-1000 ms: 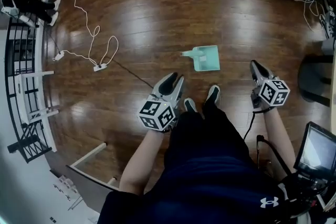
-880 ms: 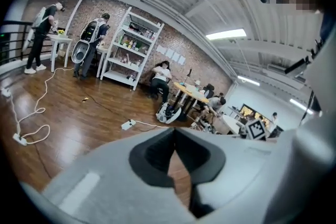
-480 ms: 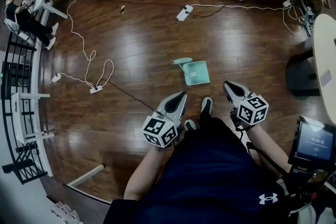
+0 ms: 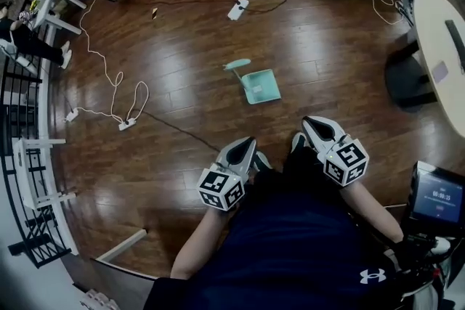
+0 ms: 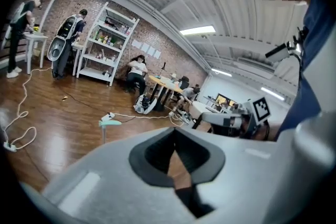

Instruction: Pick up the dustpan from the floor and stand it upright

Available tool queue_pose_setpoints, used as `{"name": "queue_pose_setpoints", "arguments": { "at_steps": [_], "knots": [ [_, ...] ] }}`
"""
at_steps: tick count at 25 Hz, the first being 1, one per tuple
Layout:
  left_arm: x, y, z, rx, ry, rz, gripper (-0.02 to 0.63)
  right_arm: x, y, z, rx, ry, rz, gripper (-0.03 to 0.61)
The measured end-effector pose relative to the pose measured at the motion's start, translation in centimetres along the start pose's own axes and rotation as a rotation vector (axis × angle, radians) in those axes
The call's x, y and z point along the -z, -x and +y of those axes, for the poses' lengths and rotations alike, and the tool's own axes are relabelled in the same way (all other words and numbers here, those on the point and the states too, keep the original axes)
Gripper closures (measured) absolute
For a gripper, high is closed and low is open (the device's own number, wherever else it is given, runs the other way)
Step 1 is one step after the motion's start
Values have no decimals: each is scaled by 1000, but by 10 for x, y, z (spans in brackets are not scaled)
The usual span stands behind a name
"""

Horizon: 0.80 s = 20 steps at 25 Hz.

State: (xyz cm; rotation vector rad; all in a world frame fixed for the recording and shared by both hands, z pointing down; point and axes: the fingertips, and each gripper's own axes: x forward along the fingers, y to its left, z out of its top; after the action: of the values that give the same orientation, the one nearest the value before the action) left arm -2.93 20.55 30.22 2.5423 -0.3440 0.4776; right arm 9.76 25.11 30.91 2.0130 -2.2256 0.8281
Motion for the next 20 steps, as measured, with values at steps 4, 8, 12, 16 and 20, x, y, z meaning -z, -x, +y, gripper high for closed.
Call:
{"name": "queue_pose_setpoints", "arguments": {
  "at_steps": [4,8,12,16,20],
  "knots": [
    [1,-5,-9,-67,-12,-1,609,24,10,2,-47,-3,41,568],
    [-6,-24,-15,-104,-17,-25,609,26,15,-6,-92,48,57,568],
    [-18,-39,-17,-122,-35,-56,609,24,9,-27,-89,24,54,568],
    [-29,-51,-29,-110,-39,-47,609,10,24,-41,-75,35,54,568],
    [-21,-66,-41,-94,-38,-21,609,14,43,-55,-56,32,45,568]
  ]
}}
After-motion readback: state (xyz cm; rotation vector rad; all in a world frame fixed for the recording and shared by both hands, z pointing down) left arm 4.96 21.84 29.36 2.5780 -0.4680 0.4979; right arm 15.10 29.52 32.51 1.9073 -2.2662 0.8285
